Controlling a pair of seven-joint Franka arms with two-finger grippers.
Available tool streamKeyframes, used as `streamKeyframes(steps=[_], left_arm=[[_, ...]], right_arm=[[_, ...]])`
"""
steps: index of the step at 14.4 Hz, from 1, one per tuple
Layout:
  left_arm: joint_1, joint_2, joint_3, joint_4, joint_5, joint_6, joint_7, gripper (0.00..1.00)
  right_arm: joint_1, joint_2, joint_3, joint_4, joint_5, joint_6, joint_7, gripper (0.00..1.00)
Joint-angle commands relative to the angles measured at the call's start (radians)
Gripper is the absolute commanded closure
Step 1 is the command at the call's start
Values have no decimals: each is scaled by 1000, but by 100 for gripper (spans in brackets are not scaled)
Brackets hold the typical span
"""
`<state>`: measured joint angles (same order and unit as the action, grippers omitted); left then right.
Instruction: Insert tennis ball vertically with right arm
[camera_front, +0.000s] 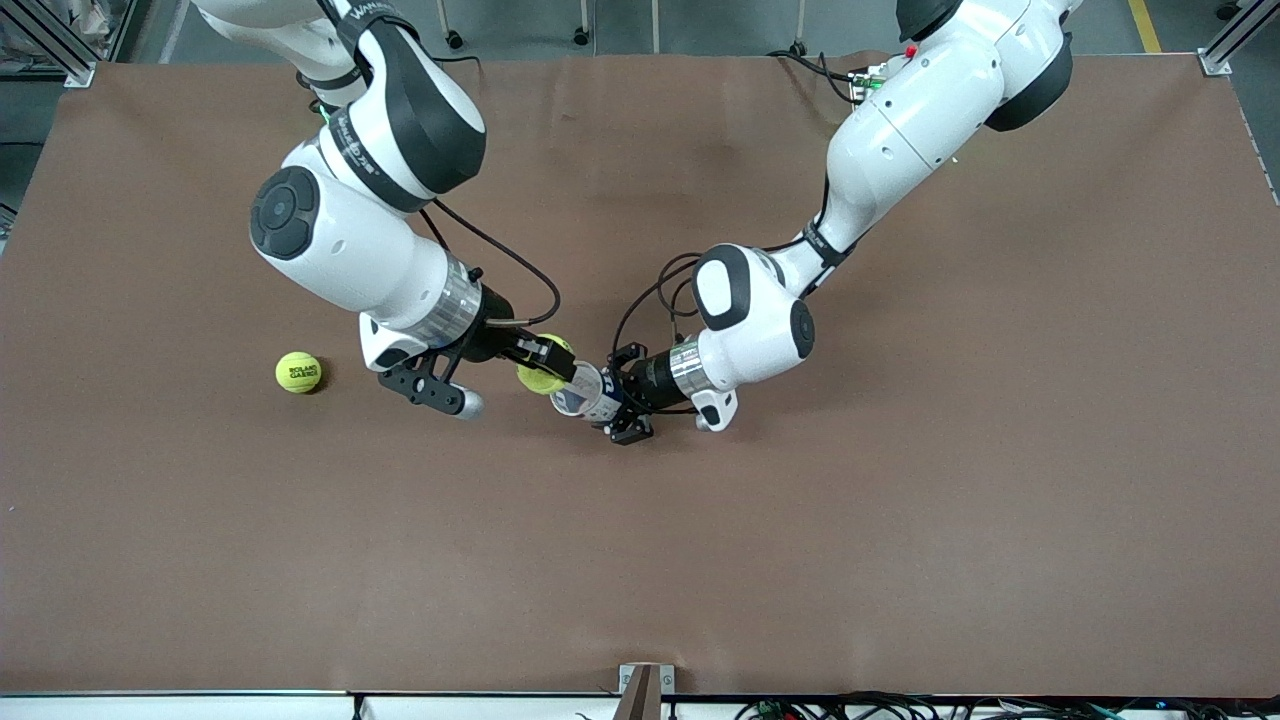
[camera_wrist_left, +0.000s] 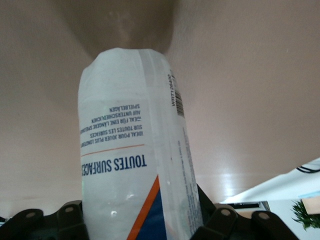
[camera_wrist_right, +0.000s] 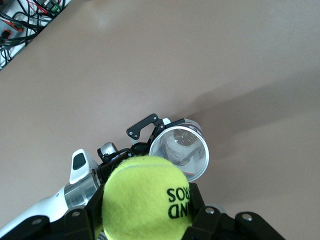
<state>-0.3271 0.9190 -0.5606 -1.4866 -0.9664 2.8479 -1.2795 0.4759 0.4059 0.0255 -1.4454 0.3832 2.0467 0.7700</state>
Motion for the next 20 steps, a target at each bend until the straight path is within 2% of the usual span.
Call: streamKeyframes(steps=[1, 5, 15, 20], left_arm=[[-23, 6, -18, 17, -116, 47, 92, 30], [-32, -2, -19, 17, -251, 51, 199, 30], [20, -11, -25, -24, -288, 48, 253, 30], [49, -11, -41, -47, -298, 45, 281, 30]], right_arm=[[-3, 23, -2, 16, -27, 3, -3, 57], [4, 40, -4, 11, -70, -51, -1, 58], [41, 90, -4, 14, -79, -34, 6, 58], [46, 102, -2, 16, -78, 35, 6, 58]])
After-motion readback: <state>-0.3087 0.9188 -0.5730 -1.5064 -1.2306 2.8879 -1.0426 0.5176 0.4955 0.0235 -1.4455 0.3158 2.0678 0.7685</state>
